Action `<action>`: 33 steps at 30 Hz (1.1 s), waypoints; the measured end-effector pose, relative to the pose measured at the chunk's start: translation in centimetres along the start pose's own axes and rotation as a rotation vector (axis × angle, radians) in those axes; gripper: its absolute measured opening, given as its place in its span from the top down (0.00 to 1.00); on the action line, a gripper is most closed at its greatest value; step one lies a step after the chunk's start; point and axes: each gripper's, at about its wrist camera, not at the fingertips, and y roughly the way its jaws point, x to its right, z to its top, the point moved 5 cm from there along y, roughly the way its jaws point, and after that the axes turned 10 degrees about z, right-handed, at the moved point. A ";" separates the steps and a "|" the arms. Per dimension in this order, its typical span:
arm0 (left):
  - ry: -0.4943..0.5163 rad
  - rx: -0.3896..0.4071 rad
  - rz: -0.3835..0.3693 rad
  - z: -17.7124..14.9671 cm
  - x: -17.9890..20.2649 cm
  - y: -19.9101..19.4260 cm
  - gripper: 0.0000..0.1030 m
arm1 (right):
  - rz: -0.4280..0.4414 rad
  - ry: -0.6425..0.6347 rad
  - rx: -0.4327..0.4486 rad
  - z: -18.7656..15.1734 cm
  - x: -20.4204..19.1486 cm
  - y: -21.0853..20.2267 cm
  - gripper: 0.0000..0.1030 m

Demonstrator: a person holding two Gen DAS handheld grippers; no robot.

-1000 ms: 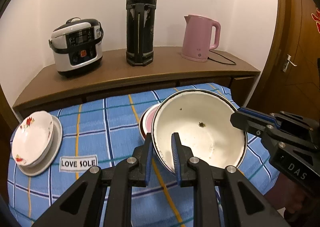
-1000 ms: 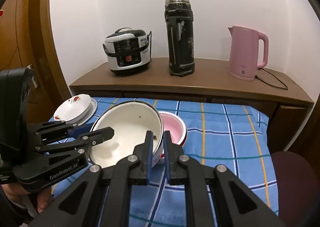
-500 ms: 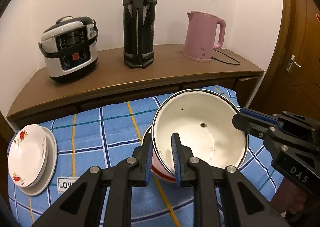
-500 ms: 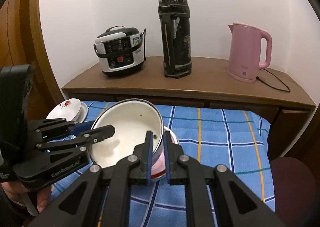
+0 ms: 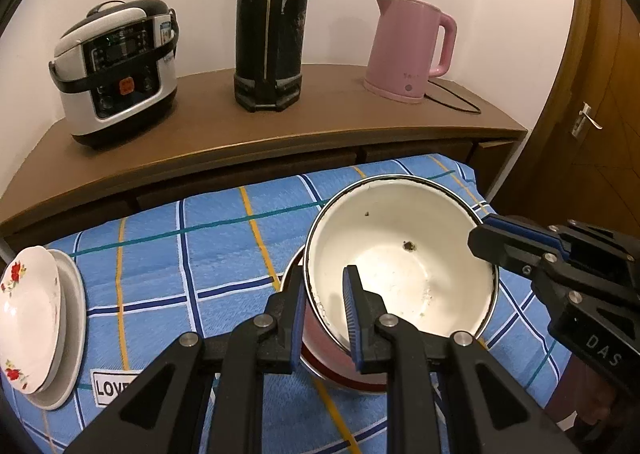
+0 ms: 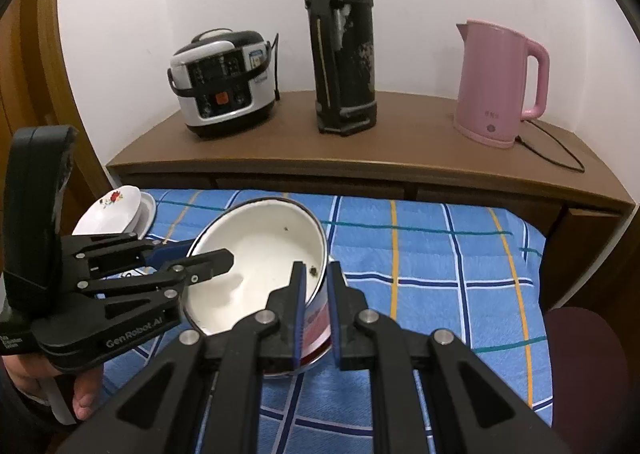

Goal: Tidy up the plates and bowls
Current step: 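Lower the cream bowl into the pink bowl with both grippers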

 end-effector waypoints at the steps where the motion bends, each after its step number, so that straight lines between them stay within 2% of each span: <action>1: 0.002 -0.001 -0.001 0.0 0.0 0.1 0.81 | -0.002 0.000 -0.005 -0.1 0.0 0.1 0.90; 12: 0.025 0.019 0.008 -0.2 -0.1 0.6 0.81 | -0.017 -0.001 -0.042 -0.4 0.2 1.0 0.90; 33: 0.046 0.004 -0.001 -0.6 -0.1 1.8 0.81 | -0.030 -0.002 -0.086 -1.0 0.4 2.2 0.90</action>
